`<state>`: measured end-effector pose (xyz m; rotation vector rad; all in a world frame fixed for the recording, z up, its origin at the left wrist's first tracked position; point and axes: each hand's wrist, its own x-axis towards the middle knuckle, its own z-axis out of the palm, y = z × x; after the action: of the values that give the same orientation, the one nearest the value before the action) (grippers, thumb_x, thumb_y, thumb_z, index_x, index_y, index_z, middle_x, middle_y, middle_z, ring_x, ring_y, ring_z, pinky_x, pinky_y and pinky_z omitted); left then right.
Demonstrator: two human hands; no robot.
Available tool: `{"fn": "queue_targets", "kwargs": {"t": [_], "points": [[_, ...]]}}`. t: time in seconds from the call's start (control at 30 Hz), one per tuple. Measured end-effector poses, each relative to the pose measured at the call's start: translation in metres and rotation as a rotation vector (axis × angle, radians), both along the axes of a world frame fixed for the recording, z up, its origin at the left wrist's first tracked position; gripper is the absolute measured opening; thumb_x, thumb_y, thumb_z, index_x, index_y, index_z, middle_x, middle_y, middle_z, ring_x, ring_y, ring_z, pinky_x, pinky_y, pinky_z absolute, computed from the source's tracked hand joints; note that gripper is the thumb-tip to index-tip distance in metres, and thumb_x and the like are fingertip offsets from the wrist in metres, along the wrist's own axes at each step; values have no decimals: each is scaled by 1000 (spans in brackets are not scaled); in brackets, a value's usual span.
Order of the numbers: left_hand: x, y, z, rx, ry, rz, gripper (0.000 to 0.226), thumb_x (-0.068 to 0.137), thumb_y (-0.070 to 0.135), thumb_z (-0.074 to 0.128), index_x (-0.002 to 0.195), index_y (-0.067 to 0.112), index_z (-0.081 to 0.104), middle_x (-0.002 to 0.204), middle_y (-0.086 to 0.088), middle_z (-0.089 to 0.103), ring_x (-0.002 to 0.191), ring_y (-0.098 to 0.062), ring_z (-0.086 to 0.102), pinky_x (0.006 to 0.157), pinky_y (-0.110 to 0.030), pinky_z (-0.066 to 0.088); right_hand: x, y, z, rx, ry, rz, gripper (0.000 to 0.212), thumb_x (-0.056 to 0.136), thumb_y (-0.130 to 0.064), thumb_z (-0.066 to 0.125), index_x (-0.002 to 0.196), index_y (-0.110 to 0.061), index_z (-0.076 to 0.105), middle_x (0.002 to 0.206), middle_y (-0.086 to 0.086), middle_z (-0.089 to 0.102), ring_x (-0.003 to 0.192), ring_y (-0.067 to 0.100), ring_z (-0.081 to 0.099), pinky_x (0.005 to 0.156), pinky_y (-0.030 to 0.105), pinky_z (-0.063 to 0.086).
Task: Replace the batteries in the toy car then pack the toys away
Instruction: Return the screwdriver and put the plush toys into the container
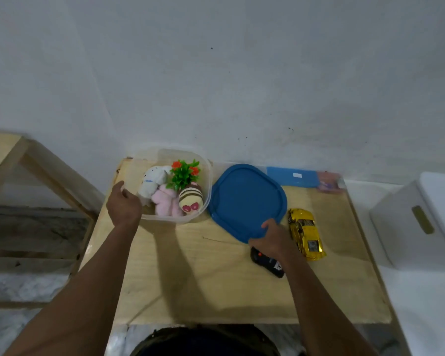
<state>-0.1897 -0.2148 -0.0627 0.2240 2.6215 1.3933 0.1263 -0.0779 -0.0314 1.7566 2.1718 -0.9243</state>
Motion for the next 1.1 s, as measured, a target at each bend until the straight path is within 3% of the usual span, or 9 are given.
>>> {"fn": "queue_targets", "kwargs": {"t": [0.17,0.3,0.43,0.6,0.7,0.8,0.97,1.03,1.1], "points": [[-3,-2,-3,-1,-57,-32,42,100,3,37,139,0,50,144,-20,50,134,-33,46,111,-34,34,25,-18,-22,-30,-277,165,77,67,-43,76,131,-22,38,129,8,45,119,28,48,93,39,48],[-6,-2,0,-3,-129,-30,44,99,3,38,142,3,48,146,-19,48,133,-34,47,109,-31,36,28,-31,-38,95,-250,164,64,75,-38,73,130,-26,42,126,3,48,117,24,49,93,38,47],[-14,-3,-6,10,-168,-43,45,98,5,39,142,10,49,145,-18,50,121,-41,57,104,-48,47,32,-35,-37,12,-39,57,66,67,-36,79,124,-26,47,121,1,48,111,21,52,88,34,48],[-15,-6,-5,-1,-174,-62,46,98,5,39,143,11,49,144,-19,51,121,-41,57,103,-49,47,21,-36,-12,-153,469,-39,54,68,-26,81,110,-30,47,113,-1,59,96,17,60,78,31,54],[-18,-8,-6,-2,-176,-91,47,97,5,40,143,10,48,143,-19,51,122,-40,56,103,-51,47,-3,-26,12,-181,608,-43,53,74,-27,79,112,-32,42,113,3,61,95,20,64,82,38,57],[-19,-9,-3,19,-184,-86,47,93,7,44,139,9,51,139,-21,54,123,-38,55,103,-50,46,-39,-8,35,-150,677,13,53,78,-28,78,114,-31,39,111,4,63,88,15,65,70,26,53],[-27,3,39,241,-34,63,39,96,43,43,113,16,65,114,-8,67,102,-23,62,91,-42,52,-97,24,59,-8,602,200,59,77,-32,80,116,-36,36,115,-5,59,93,10,63,74,29,54],[-43,15,65,447,-197,-31,38,99,47,40,108,19,64,107,-8,68,91,-23,63,80,-39,50,-116,36,63,68,494,300,61,78,-35,79,116,-39,32,117,-6,56,94,17,64,74,36,56],[-62,23,83,420,-399,-237,36,97,48,46,112,21,64,109,-8,69,89,-26,66,77,-41,52,-133,45,65,112,402,380,61,79,-36,78,116,-41,30,116,-6,55,92,21,64,74,42,56]]}}
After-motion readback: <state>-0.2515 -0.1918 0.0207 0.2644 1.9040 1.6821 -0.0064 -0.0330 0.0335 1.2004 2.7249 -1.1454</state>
